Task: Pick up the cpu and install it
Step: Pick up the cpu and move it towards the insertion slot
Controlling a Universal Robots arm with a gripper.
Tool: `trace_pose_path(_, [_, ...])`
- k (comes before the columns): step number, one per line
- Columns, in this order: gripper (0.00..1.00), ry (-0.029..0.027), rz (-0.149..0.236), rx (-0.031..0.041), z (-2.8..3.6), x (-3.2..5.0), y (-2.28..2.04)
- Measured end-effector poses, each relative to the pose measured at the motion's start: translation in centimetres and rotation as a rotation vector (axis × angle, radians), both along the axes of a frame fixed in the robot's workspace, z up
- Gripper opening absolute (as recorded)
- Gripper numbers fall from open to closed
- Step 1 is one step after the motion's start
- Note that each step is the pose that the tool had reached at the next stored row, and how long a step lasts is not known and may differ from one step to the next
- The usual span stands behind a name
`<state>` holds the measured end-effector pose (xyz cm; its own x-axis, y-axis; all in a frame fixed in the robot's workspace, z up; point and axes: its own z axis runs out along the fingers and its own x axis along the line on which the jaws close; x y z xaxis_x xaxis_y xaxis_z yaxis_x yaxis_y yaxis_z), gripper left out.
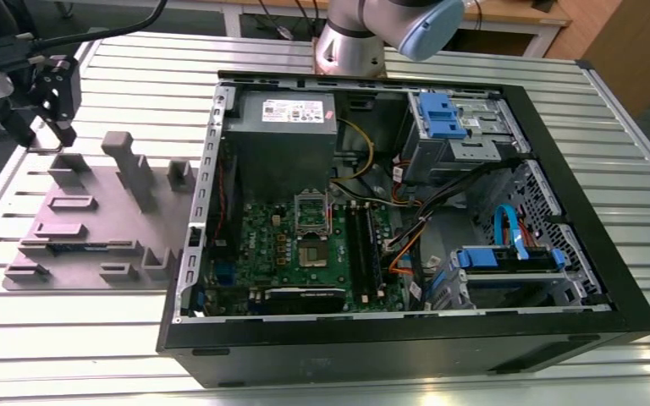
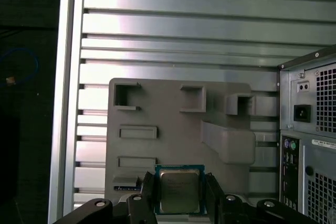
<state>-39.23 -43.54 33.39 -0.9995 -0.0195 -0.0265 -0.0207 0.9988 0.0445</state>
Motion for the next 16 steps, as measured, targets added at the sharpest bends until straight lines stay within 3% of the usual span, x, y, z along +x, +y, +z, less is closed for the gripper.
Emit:
trace_pose_path(7, [0.47, -0.0001, 0.000, 0.0001, 0.96, 0.00, 0.00])
trace_pose_path(16, [0.47, 0.0001, 0.000, 0.0000, 1.02, 0.08, 0.00])
